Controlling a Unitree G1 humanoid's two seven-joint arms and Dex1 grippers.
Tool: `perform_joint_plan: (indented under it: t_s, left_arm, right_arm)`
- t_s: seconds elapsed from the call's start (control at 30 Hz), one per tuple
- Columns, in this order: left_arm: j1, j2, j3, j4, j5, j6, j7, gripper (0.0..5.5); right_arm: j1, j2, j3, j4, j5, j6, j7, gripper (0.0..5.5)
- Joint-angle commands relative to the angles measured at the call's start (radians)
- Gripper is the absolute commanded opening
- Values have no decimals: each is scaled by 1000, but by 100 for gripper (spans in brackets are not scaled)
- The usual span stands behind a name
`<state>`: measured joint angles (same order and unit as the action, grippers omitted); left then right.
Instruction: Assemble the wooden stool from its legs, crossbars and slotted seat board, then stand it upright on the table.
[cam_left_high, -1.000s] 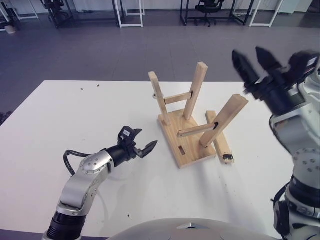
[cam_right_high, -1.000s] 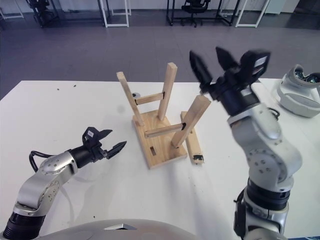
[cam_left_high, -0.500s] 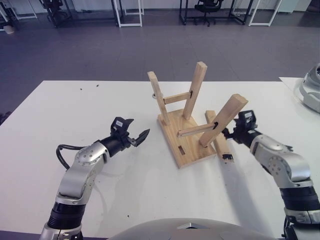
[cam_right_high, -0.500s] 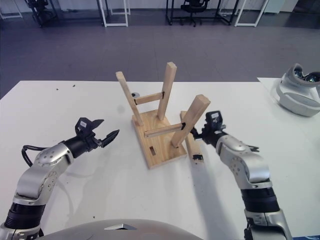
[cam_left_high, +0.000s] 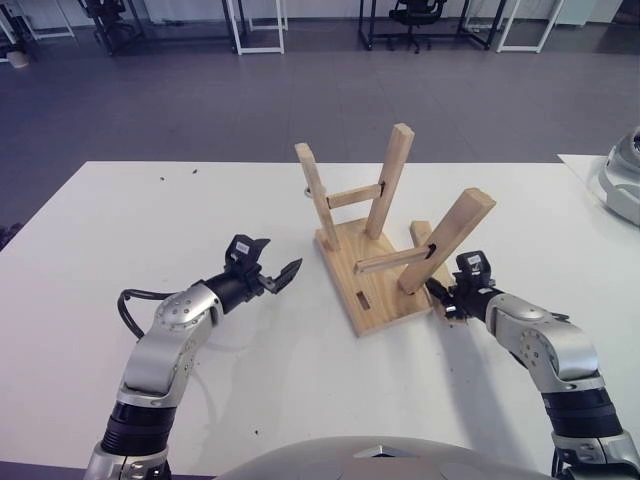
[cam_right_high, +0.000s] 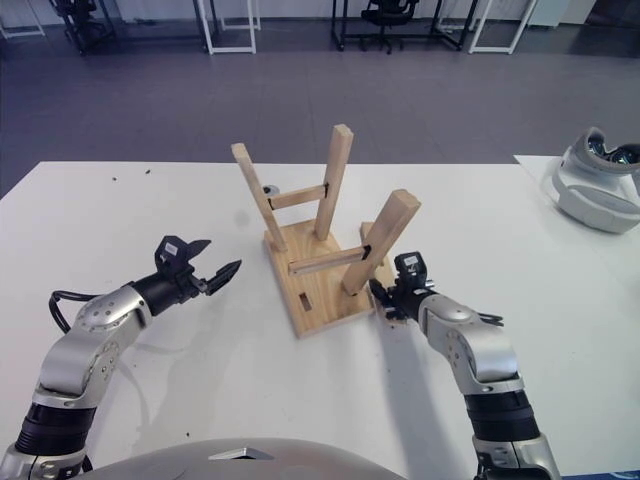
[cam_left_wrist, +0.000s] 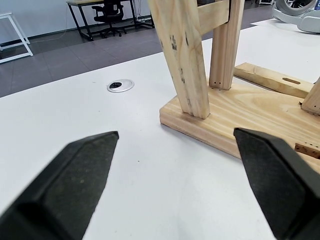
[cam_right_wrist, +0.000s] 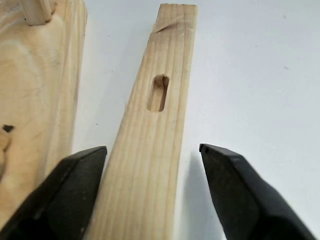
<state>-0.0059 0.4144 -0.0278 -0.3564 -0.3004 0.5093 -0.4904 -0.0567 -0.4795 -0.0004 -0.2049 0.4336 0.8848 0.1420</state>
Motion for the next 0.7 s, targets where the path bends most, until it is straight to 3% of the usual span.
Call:
perform_joint_plan:
  t_s: [0.03,0.13,0.2,0.27,0.4,0.47,0.53,0.6,0.7]
  left_arm:
    - [-10,-1,-3,7,17,-10,9,424]
    - [-29,6,41,-15,-8,-6,11,424]
    - [-76,0,106,-35,-65,-1,12,424]
    - [-187,-27,220,-62,-208,32,31,424]
    - [-534,-130,363,7,-580,121,157,424]
    - [-733,-182,371,117,-688,125,183,424]
    - [-899,-219,377,219,-759,110,191,424]
    - [-1002,-244,391,282,-816,101,198,424]
    - [-1074,-259,401,313,-878,99,200,365]
  right_arm:
    - [13,-23,-9,27,-34,25,27,256]
    - [5,-32,-28,50,-48,11,46,207]
    - [-30,-17,-77,74,-55,-51,50,207]
    - [-114,-36,-143,111,-95,-193,42,207]
    - [-374,-198,-183,208,-242,-530,100,207]
    - [-572,-228,-124,219,-284,-687,191,207]
    - [-709,-184,-19,168,-322,-817,275,207]
    - [-760,-93,69,69,-301,-884,329,207]
    - [-764,-19,129,-1,-286,-893,369,207]
